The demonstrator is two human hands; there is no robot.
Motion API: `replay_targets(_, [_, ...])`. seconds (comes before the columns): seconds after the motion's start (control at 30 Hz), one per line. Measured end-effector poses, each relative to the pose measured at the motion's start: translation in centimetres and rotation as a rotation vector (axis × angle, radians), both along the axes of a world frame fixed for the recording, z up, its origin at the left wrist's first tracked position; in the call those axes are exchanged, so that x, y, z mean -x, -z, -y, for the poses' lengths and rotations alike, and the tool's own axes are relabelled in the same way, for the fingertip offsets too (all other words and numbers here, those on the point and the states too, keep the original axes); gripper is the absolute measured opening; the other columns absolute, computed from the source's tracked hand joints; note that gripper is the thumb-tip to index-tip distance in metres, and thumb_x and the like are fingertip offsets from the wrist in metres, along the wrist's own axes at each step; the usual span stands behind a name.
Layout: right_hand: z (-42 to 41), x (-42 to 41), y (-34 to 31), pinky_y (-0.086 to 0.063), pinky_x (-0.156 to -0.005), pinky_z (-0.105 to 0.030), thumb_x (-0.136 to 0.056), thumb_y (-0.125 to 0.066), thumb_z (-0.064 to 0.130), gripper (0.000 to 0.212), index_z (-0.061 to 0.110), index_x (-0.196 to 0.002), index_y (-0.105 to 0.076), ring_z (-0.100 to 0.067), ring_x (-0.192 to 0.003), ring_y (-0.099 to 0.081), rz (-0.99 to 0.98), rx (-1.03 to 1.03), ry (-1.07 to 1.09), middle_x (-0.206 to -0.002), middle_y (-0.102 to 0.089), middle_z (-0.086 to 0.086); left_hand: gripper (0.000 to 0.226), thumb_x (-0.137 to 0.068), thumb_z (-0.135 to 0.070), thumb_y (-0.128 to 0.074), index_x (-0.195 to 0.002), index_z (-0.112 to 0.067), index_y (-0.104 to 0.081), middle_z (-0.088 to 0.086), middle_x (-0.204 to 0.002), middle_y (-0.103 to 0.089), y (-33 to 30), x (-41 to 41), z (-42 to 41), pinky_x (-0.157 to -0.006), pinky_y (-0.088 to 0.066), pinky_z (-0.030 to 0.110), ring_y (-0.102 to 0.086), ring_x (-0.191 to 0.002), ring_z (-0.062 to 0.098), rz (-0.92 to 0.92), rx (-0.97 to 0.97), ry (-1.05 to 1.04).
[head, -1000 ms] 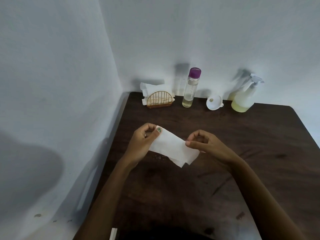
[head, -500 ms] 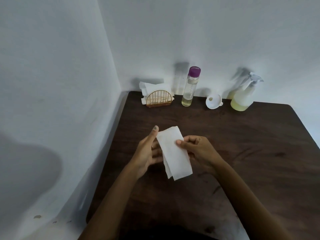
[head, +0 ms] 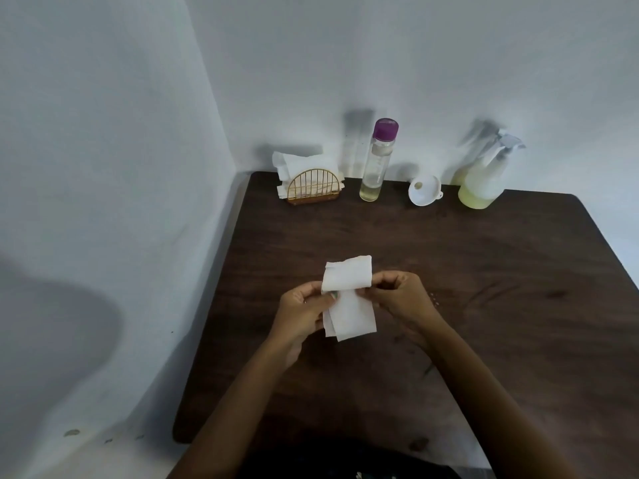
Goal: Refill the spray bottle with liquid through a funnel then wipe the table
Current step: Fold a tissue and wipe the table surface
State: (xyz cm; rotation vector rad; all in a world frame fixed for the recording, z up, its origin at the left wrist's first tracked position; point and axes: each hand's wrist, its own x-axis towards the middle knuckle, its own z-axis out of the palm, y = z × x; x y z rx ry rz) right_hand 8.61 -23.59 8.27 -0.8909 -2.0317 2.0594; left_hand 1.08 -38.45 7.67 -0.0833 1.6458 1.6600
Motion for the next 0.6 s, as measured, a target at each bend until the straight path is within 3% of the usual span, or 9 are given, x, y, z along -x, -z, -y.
replay_targets(0.13, [0.3,0.1,0.4,-0.054,-0.069,-0.025,-0.082,-0.061,-0.005,0.023,0.012,-0.07,-0.069,-0.016,-0.089,-0.065,-0.008,-0.152,0.003,-0.091,-0.069,-0.001,0.015,-0.09,-0.011,-0.061,-0.094,-0.024,-0.068,-0.001,-0.096,-0.073,-0.3,0.2,0.2,-0.075,-0.057,0.034,-0.069,-0.092,0.017,0.086,-0.045,0.024])
replay_targets(0.27, [0.5,0.0,0.8,-0.057,-0.069,-0.03,-0.078,-0.055,-0.018,0.032,0.006,-0.062,-0.07,-0.021,-0.084,-0.067,-0.112,-0.186,0.02,-0.09,-0.07,-0.009,0.025,-0.097,-0.017,-0.045,-0.1,-0.016,-0.07,0.005,-0.105,-0.07,-0.5,0.3,0.0,-0.07,-0.056,0.032,-0.067,-0.093,0.02,0.198,-0.076,0.005])
replay_targets(0.4, [0.5,0.0,1.6,-0.057,-0.07,-0.033,-0.078,-0.052,-0.019,0.034,0.006,-0.062,-0.069,-0.024,-0.086,-0.066,-0.108,-0.228,0.041,-0.091,-0.07,-0.01,0.014,-0.093,-0.016,-0.057,-0.101,-0.02,-0.069,0.001,-0.106,-0.07,0.0,0.2,0.0,-0.077,-0.059,0.036,-0.068,-0.098,0.02,0.132,-0.056,0.025])
replay_targets(0.53, [0.7,-0.2,1.2,-0.057,-0.07,-0.027,-0.087,-0.051,-0.008,0.027,0.01,-0.08,-0.07,-0.012,-0.085,-0.067,-0.095,-0.179,0.002,-0.092,-0.069,-0.002,0.02,-0.087,-0.005,-0.064,-0.097,-0.021,-0.068,0.002,-0.109,-0.069,0.4,0.0,-0.2,-0.073,-0.059,0.035,-0.065,-0.103,0.021,0.06,-0.015,0.021])
replay_targets(0.6, [0.6,-0.2,1.3,-0.055,-0.073,-0.031,-0.093,-0.046,0.001,0.024,0.013,-0.099,-0.066,-0.016,-0.087,-0.067,-0.07,-0.018,0.07,-0.097,-0.069,-0.006,0.021,-0.086,-0.004,-0.065,-0.097,-0.021,-0.068,0.002,-0.108,-0.069,0.6,-0.1,-0.3,-0.072,-0.058,0.034,-0.066,-0.102,0.02,0.04,-0.003,0.005])
